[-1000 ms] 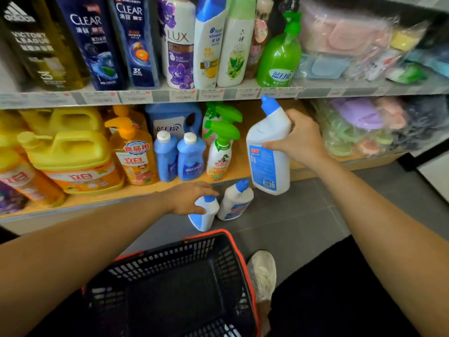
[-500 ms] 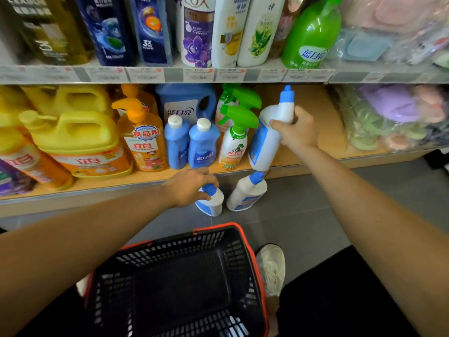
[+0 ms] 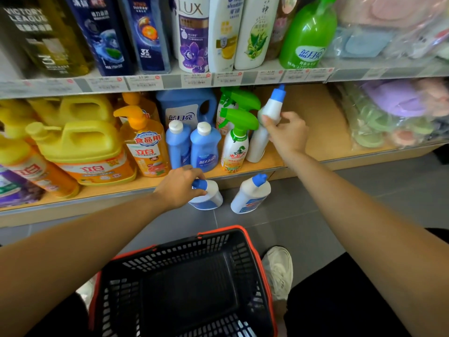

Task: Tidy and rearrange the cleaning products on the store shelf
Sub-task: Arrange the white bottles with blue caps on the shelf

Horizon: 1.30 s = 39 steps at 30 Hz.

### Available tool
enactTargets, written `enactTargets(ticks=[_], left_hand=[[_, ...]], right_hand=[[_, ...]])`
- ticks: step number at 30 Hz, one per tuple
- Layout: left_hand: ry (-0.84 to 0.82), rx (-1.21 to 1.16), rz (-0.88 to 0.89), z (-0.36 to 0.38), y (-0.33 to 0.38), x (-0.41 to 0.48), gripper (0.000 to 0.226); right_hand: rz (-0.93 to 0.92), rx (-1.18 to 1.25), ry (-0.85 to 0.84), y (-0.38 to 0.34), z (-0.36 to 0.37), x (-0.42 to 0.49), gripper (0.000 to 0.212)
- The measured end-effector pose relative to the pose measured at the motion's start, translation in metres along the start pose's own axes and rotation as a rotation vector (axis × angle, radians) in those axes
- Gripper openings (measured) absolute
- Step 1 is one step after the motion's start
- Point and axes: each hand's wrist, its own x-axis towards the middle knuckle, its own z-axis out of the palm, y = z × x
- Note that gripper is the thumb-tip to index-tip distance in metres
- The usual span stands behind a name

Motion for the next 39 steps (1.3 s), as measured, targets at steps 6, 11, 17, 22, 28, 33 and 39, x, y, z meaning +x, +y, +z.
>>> enactTargets(ticks=[6, 11, 17, 22, 28, 33, 39], left_hand=[[0.008, -0.007, -0.038, -0.002, -0.006, 0.001, 0.039], [-0.024, 0.033, -0.076, 0.000, -0.004, 0.003, 0.039], [-0.097, -0.013, -0.107, -0.001, 0.000, 0.006, 0.042], [-0.151, -0.056, -0.050, 0.004, 0.008, 0.008, 0.036], [-0.190, -0.039, 0.022, 0.013, 0.020, 0.006, 0.033], [-0.092, -0.151, -0.005, -0.015, 0.026, 0.006, 0.030], [0.018, -0.240, 0.046, -0.068, 0.053, 0.003, 0.025]], right_hand=[[0.264, -0.197, -0.512, 0.044, -0.010, -0.041, 0.047], [0.238, -0.208, -0.707, 0.059, 0.006, -0.070, 0.041], [0.314, -0.101, -0.601, 0.064, -0.012, -0.061, 0.027], [0.223, -0.031, -0.519, 0.025, -0.067, -0.029, 0.028], [0.050, 0.094, -0.412, -0.023, -0.115, 0.003, 0.024], [-0.011, 0.112, -0.357, -0.019, -0.109, 0.011, 0.024], [-0.004, 0.119, -0.345, -0.027, -0.084, 0.018, 0.025]])
